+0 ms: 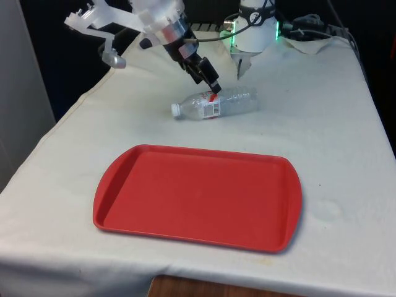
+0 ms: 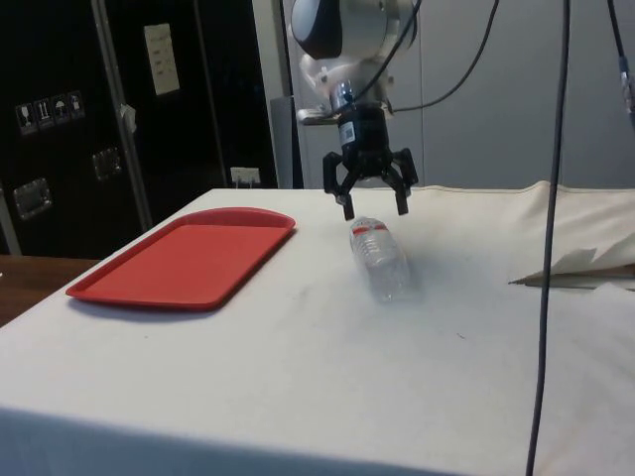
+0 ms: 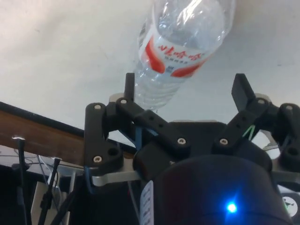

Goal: Place the bottle upright on the tray.

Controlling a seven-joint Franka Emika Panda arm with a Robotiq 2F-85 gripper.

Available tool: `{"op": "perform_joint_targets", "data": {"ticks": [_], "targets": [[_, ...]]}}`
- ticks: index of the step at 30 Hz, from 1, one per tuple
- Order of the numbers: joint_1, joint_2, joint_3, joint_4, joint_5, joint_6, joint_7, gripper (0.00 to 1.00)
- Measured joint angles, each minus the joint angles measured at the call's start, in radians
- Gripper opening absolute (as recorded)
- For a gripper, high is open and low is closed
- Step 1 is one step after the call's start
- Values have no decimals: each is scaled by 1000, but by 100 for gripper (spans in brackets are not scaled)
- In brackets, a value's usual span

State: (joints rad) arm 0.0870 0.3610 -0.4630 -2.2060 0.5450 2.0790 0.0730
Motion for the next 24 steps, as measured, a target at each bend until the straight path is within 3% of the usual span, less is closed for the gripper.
{"op": "perform_joint_targets", "data": {"ticks": [12,24], "targets": [[-5,47,-16,28,6,0,-63,100],[-5,52,-19,31,10,-2,-70,100]]}}
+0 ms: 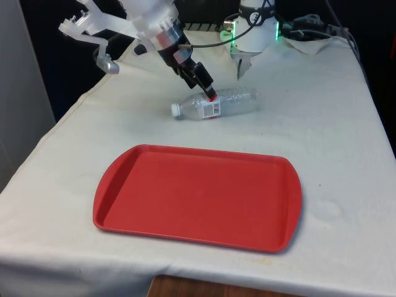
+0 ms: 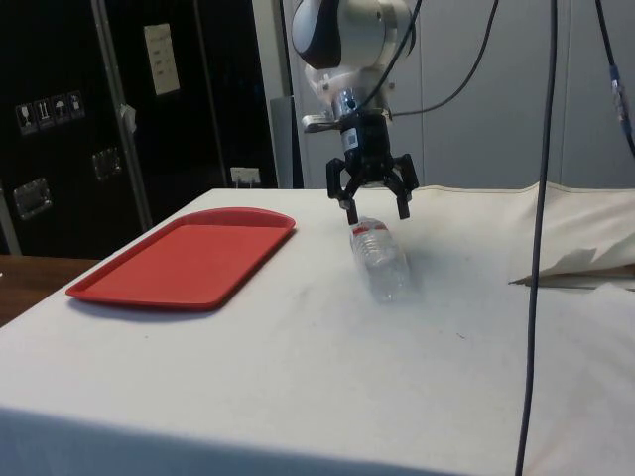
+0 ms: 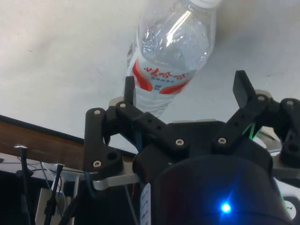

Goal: Place the bottle upright on the tray.

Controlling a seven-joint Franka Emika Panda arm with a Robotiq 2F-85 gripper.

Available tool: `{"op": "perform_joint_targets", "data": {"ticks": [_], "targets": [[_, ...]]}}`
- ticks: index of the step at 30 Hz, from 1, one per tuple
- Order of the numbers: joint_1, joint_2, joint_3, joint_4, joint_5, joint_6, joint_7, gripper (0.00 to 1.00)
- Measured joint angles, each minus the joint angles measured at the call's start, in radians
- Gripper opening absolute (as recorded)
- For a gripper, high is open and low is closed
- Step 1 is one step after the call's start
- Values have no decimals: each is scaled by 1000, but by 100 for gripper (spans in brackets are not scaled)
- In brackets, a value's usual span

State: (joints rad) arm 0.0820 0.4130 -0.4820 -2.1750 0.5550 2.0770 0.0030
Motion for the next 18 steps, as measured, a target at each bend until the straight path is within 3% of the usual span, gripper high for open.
{"op": "perform_joint_targets", "data": {"ticks": [18], "targets": [[1,2,1,10,7,0,60,100]]}}
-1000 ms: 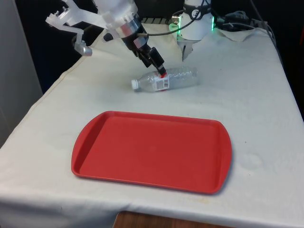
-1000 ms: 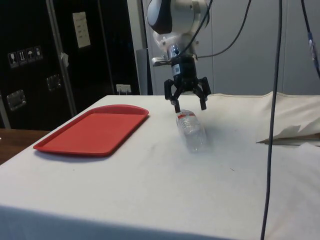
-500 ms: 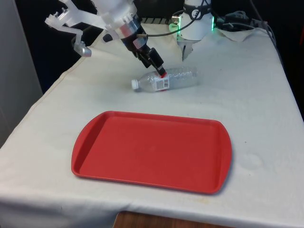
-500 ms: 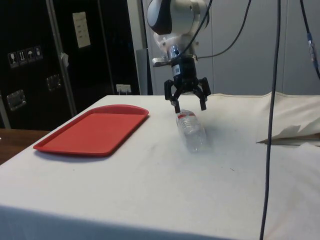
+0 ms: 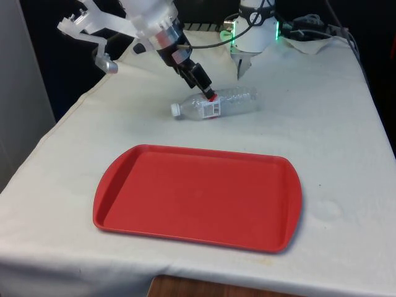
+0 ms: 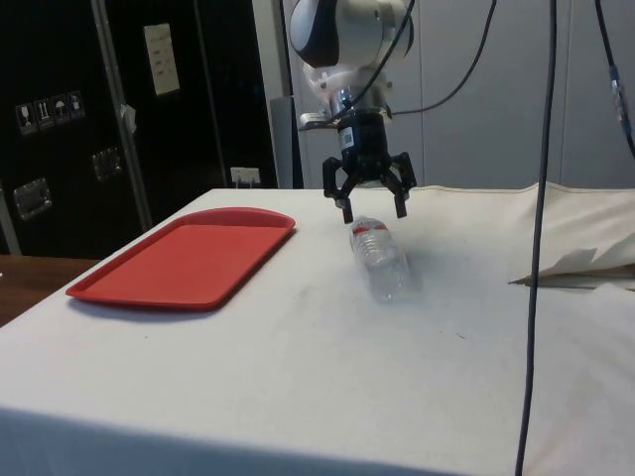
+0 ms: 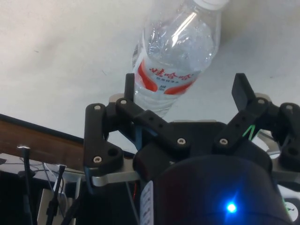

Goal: Place the bottle upright on the tray.

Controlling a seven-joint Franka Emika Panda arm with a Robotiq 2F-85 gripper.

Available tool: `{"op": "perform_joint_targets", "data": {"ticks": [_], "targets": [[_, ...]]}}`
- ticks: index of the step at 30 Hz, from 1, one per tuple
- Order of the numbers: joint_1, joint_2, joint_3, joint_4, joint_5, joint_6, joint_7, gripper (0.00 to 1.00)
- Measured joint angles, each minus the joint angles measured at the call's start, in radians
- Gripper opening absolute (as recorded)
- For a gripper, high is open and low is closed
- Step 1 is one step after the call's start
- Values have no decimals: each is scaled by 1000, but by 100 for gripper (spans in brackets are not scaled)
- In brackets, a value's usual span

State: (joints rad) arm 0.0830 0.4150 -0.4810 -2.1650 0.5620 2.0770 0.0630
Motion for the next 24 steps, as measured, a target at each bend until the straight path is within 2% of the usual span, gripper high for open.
{"op": "perform_joint_targets", "data": {"ticks": [14,24], "targets": [[0,2,0,1,0,0,0,100],[6,17,10,7,5,6,6,100]]}}
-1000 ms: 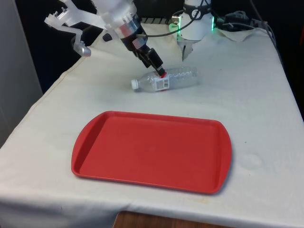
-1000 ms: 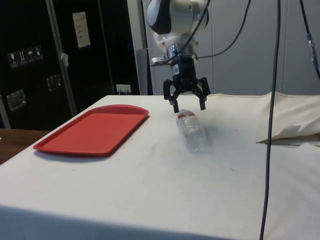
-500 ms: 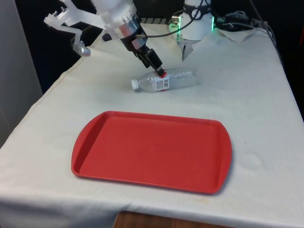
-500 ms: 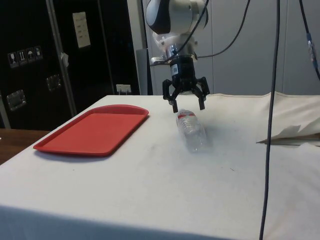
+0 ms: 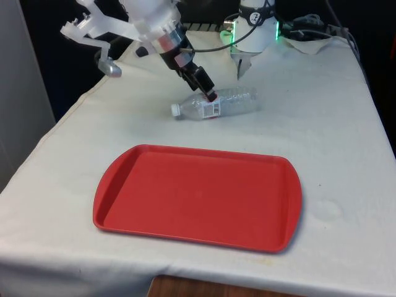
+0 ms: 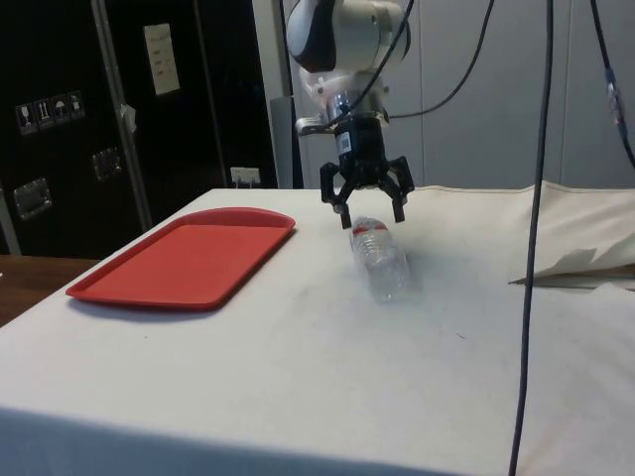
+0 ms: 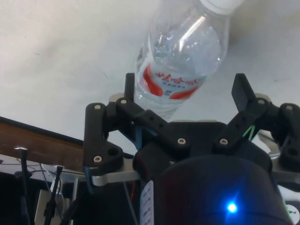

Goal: Place the bottle upright on the tray.

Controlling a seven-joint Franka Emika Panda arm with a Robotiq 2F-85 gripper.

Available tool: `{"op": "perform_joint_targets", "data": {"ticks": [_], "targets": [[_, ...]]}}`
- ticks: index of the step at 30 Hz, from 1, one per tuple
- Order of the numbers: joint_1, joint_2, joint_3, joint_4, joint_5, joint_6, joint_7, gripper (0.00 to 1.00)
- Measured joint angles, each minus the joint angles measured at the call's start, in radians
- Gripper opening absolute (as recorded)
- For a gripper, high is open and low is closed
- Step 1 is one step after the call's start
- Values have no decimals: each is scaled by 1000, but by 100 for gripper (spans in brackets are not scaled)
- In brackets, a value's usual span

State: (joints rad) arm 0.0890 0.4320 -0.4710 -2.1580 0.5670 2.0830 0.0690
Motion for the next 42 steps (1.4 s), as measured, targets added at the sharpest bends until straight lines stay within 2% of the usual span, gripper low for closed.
{"op": "perform_joint_targets", "data": {"ticks": [15,42], "targets": [[8,47,7,25,33,0,3,100],[8,83,8,33,39,1,2,100]]}}
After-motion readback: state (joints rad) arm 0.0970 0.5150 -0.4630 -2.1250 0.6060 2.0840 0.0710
